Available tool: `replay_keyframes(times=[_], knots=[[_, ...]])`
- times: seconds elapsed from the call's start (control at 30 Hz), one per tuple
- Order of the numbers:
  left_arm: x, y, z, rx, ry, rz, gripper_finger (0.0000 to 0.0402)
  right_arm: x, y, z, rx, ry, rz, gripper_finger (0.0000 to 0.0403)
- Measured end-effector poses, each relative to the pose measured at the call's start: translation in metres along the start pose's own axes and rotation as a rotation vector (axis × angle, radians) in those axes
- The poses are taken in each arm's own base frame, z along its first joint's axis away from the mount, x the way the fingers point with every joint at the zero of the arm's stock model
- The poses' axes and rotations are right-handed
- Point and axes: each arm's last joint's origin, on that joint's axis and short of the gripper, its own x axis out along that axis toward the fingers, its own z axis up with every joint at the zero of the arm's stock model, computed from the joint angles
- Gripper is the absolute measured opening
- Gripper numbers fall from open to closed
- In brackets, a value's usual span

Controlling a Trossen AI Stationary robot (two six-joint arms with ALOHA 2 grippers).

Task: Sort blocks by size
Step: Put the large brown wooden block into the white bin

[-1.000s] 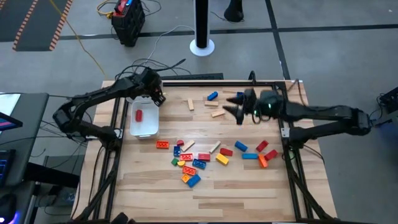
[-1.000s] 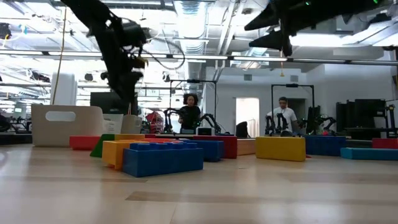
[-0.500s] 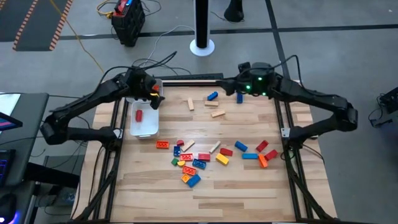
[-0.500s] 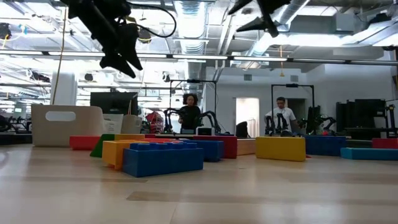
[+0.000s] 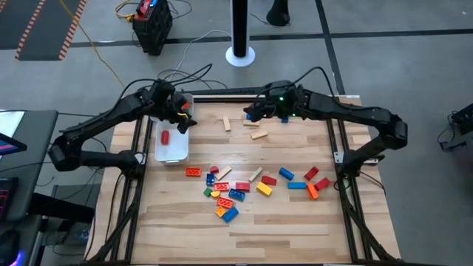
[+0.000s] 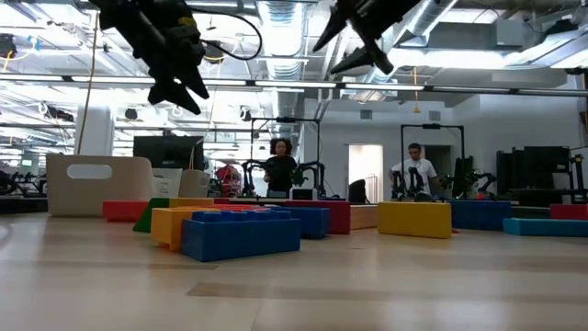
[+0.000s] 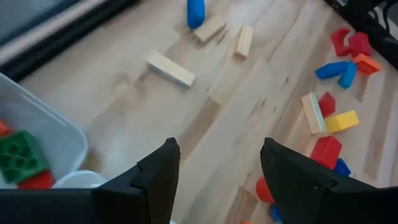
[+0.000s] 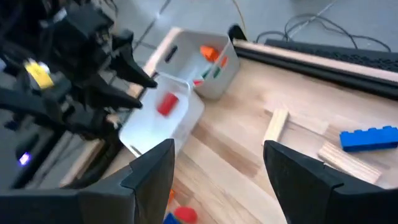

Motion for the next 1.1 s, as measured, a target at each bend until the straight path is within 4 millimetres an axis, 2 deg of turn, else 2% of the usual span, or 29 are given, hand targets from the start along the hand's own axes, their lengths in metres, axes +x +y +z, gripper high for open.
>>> replay_keyframes(times=[0.13,0.3,0.53,0.67,0.73,0.83,1.1], knots=[[0.007,0.000,0.010,-0.044,0.026,-0.004,0.0212,0.013,-0.026,0.005,-0.106,0.096,-0.071,0.0274],[0.009,-0.001,0.027,-0.096,0.015,-0.001,0.0212,0.023,-0.078,0.016,-0.210,0.304,-0.086,0.0275],[0.013,0.001,0.041,-0.225,-0.034,0.106,0.0212,0.017,-0.177,0.030,-0.028,0.528,-0.350,0.0276],[0.018,0.003,0.043,-0.326,-0.051,0.111,0.0212,0.024,-0.209,0.029,-0.036,0.611,-0.395,0.0276],[0.019,0.002,0.044,-0.343,-0.060,0.105,0.0212,0.032,-0.215,0.025,-0.078,0.650,-0.384,0.0276],[0.020,-0.002,0.046,-0.341,-0.076,0.092,0.0212,0.042,-0.204,0.018,-0.208,0.696,-0.328,0.0276],[0.016,-0.008,0.051,-0.322,-0.095,0.081,0.0212,0.072,-0.135,-0.008,-0.715,0.676,-0.040,0.0276]])
